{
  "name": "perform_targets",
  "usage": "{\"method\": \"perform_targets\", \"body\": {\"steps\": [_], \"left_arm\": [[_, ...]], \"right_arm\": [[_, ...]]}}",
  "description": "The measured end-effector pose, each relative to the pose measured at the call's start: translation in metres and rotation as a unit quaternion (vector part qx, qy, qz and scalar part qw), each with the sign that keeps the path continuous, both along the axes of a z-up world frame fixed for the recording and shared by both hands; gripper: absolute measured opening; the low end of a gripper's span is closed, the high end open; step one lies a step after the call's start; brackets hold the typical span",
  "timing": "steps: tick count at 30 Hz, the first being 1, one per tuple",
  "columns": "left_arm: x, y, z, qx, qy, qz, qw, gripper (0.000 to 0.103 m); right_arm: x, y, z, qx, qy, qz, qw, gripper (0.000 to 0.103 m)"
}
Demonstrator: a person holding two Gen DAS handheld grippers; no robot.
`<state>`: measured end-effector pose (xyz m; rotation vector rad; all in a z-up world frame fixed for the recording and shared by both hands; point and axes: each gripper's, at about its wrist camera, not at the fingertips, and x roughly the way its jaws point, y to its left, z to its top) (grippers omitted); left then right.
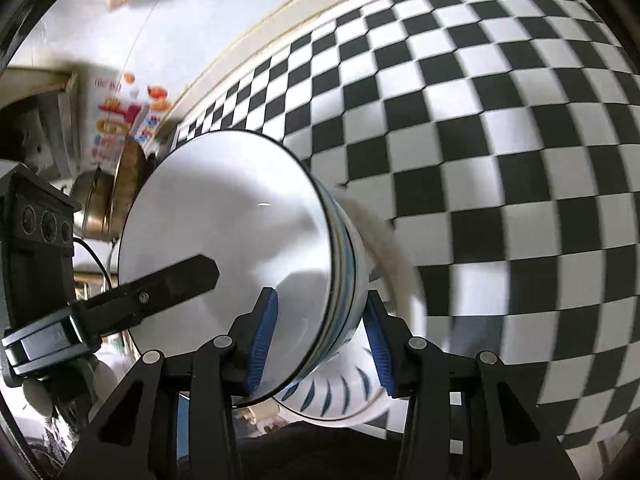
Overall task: Organize plates and bowls
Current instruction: 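Carry the bowl stack with both grippers and lower it onto the plate stack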
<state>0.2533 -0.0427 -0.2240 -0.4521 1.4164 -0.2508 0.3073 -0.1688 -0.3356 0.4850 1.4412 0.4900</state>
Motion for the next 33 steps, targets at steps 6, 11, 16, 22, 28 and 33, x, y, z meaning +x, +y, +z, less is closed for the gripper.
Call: {"method": "perform_targets", "body": {"steps": [6,11,16,22,28,33], "left_arm": [[-0.013,0.013,-0.014,0.005,0.006,0.007,0.9999,0.049],[-0.024,0.014,-0.024,0.009,0.022,0.001,0.9997,0.049],[-0.032,0.012,-0.026,0.01,0.025,-0.003,0.9996,0.049],[-0.037,0.01,-0.026,0.015,0.029,-0.011,0.9994,0.049],[-0.037,0.008,-0.026,0.024,0.027,-0.019,0.9991,0.049],[-0.04,0.007,-0.023,0.038,0.022,-0.026,0.9987,0.048]], "right_arm": [[-0.019,0.009,-0.009,-0.015,-0.009,0.018,1.0,0.043],[-0.028,-0.001,0.0,-0.032,-0.021,0.024,0.999,0.043],[-0.033,-0.014,0.009,-0.037,-0.027,0.026,0.999,0.042],[-0.039,-0.022,0.012,-0.046,-0.027,0.023,0.998,0.042],[-0.043,-0.024,0.015,-0.054,-0.028,0.024,0.998,0.041],[-0.048,-0.028,0.017,-0.059,-0.029,0.02,0.998,0.04]]}}
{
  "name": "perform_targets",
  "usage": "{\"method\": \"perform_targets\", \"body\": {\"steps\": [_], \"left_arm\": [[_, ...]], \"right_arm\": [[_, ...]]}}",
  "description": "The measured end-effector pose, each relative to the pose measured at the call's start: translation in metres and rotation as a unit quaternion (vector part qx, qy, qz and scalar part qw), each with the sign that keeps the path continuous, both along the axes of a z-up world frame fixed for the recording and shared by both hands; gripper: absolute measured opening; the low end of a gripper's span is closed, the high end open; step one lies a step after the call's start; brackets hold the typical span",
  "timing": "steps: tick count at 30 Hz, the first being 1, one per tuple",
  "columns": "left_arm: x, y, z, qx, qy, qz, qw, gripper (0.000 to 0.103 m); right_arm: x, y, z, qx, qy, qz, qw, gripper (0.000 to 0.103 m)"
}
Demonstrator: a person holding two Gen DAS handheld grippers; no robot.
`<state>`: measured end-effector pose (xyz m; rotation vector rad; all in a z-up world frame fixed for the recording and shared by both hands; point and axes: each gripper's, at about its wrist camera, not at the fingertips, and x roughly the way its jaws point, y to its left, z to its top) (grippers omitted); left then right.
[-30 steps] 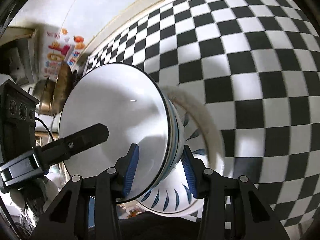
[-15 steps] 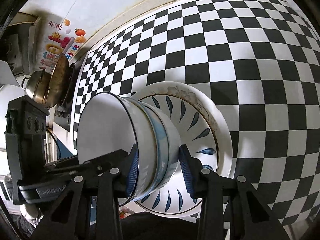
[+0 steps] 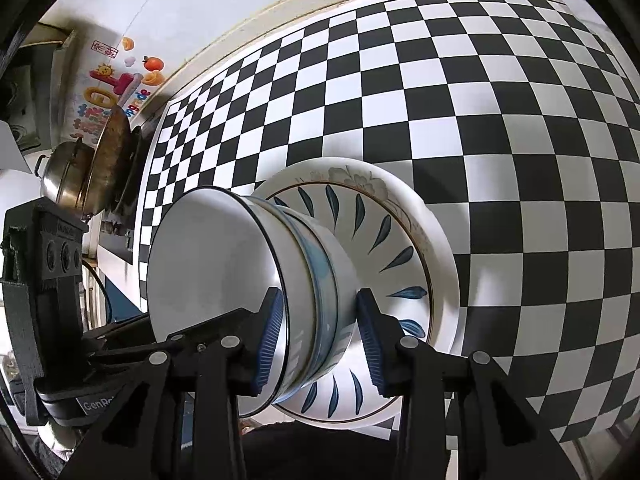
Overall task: Organize plates and bowls
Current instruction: 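Carry the bowl stack with both grippers and lower it onto the plate stack, then open both grippers and pull them back from the stacked dishes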
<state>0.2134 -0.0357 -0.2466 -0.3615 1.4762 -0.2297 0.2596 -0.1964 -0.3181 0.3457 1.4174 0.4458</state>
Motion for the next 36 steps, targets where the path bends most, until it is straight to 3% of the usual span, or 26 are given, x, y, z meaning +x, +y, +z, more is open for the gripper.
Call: {"method": "perform_targets", "body": {"steps": [11,13,15,16,18,20,22,24,31,36], "left_arm": [[-0.021,0.009,0.035,0.103,-0.057,-0.008,0.9931,0.049],[-0.025,0.011,0.045,0.118,-0.072,-0.008,0.9903,0.049],[-0.029,0.014,0.055,0.131,-0.093,-0.005,0.9869,0.057],[-0.031,0.015,0.058,0.135,-0.099,-0.005,0.9859,0.061],[-0.034,0.018,0.066,0.14,-0.111,-0.001,0.9838,0.074],[-0.037,0.02,0.074,0.147,-0.129,0.001,0.9807,0.074],[-0.041,0.021,0.083,0.149,-0.143,0.003,0.9786,0.076],[-0.046,0.022,0.093,0.146,-0.156,0.003,0.9769,0.084],[-0.077,0.016,0.147,0.156,-0.224,-0.008,0.9618,0.086],[-0.106,0.015,0.185,0.149,-0.26,-0.006,0.9539,0.089]], "right_arm": [[-0.026,-0.006,0.034,-0.066,-0.048,0.002,0.997,0.041],[-0.033,-0.006,0.045,-0.081,-0.058,0.003,0.995,0.043],[-0.041,-0.006,0.056,-0.093,-0.07,0.003,0.993,0.054],[-0.044,-0.006,0.061,-0.097,-0.075,0.001,0.992,0.058],[-0.051,-0.009,0.073,-0.101,-0.086,-0.008,0.991,0.078],[-0.057,-0.012,0.082,-0.102,-0.091,-0.022,0.99,0.083],[-0.062,-0.014,0.092,-0.107,-0.1,-0.034,0.989,0.085],[-0.07,-0.014,0.104,-0.116,-0.112,-0.046,0.986,0.087],[-0.111,-0.012,0.156,-0.13,-0.164,-0.072,0.975,0.09],[-0.15,-0.013,0.208,-0.143,-0.221,-0.085,0.961,0.092]]}}
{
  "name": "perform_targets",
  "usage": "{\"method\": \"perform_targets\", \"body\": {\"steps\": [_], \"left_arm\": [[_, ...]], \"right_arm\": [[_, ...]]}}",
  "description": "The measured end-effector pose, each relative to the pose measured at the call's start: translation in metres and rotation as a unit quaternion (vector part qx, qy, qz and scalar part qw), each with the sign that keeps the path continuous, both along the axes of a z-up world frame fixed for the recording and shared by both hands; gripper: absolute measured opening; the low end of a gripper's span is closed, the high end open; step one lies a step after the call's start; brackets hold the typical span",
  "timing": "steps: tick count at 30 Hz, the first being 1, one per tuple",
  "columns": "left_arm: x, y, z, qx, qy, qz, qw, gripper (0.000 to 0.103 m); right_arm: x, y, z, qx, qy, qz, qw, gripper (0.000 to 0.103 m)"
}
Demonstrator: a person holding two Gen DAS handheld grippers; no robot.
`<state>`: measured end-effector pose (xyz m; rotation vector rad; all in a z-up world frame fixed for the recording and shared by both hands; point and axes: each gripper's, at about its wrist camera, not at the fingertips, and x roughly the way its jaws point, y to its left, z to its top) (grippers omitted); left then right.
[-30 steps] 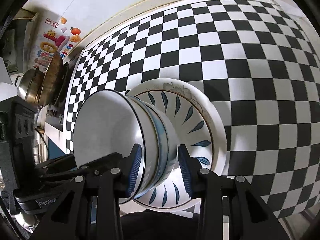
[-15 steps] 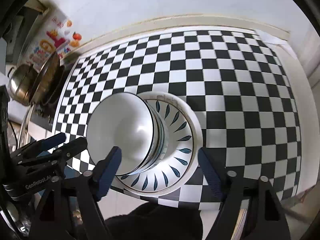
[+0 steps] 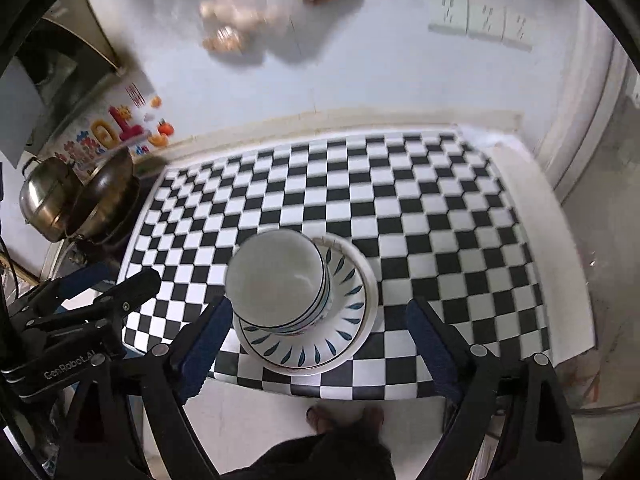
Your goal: Organize plates and bowls
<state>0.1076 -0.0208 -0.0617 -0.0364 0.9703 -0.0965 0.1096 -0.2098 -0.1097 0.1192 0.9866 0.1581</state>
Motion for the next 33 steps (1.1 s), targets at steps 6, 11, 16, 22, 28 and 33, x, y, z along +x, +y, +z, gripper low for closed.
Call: {"method": "perform_targets", "body": {"steps": [6,11,16,22,28,33], "left_arm": [[-0.048,-0.003,0.036,0.016,-0.034,0.014,0.9992,0.089],[-0.089,-0.006,0.056,0.024,-0.044,0.027,0.9984,0.089],[-0.13,-0.011,0.076,0.038,-0.061,0.039,0.9967,0.089],[-0.166,-0.017,0.094,0.04,-0.078,0.049,0.9949,0.089],[-0.191,-0.02,0.108,0.039,-0.093,0.057,0.9933,0.089],[-0.206,-0.023,0.116,0.044,-0.099,0.056,0.9925,0.089]], "right_arm": [[-0.052,-0.007,0.053,-0.005,-0.055,-0.005,0.998,0.093],[-0.097,-0.013,0.083,-0.003,-0.078,0.003,0.997,0.093],[-0.135,-0.02,0.101,0.0,-0.092,0.01,0.996,0.094],[-0.175,-0.025,0.118,0.002,-0.107,0.019,0.994,0.094],[-0.207,-0.03,0.134,-0.007,-0.125,0.022,0.992,0.094],[-0.227,-0.032,0.146,-0.01,-0.138,0.027,0.99,0.095]]}}
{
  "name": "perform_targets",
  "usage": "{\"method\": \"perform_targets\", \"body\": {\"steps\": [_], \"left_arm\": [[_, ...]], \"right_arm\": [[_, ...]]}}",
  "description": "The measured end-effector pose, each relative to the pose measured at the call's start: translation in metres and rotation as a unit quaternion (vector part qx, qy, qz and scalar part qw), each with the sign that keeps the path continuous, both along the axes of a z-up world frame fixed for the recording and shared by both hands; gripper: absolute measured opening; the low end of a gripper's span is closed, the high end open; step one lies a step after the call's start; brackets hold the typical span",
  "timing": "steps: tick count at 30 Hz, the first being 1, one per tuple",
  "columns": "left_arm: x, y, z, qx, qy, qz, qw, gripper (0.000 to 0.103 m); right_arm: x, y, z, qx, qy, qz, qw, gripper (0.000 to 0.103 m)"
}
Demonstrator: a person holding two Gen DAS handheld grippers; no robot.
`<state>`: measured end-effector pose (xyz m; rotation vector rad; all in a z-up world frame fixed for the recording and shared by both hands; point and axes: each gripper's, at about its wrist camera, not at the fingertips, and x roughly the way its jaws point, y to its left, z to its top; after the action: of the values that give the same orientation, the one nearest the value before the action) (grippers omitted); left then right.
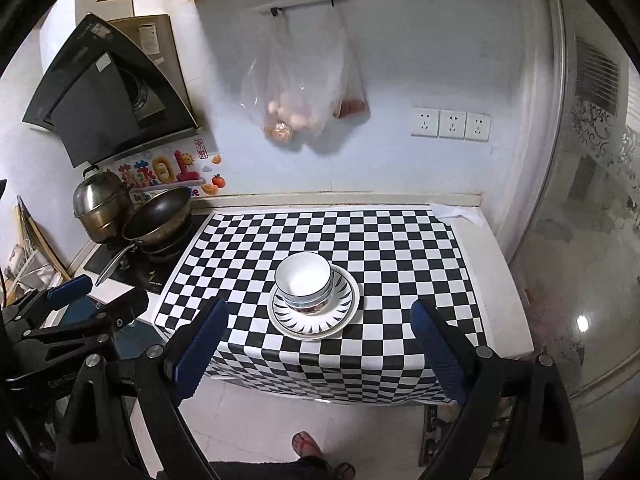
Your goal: Organize plates and bowls
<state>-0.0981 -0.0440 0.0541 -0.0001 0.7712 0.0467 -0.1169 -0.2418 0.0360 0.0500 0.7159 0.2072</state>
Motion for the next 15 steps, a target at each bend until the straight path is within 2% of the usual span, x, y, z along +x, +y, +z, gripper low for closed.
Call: {"method": "perform_targets", "body": {"steps": [15], "left_arm": [[-0.011,-0.002,0.001,-0.001,-0.002,0.009,1.0,0.089]], "right_arm": [[-0.011,-0.005,0.009,-0.011,-0.008,-0.001,1.0,0.095]]}}
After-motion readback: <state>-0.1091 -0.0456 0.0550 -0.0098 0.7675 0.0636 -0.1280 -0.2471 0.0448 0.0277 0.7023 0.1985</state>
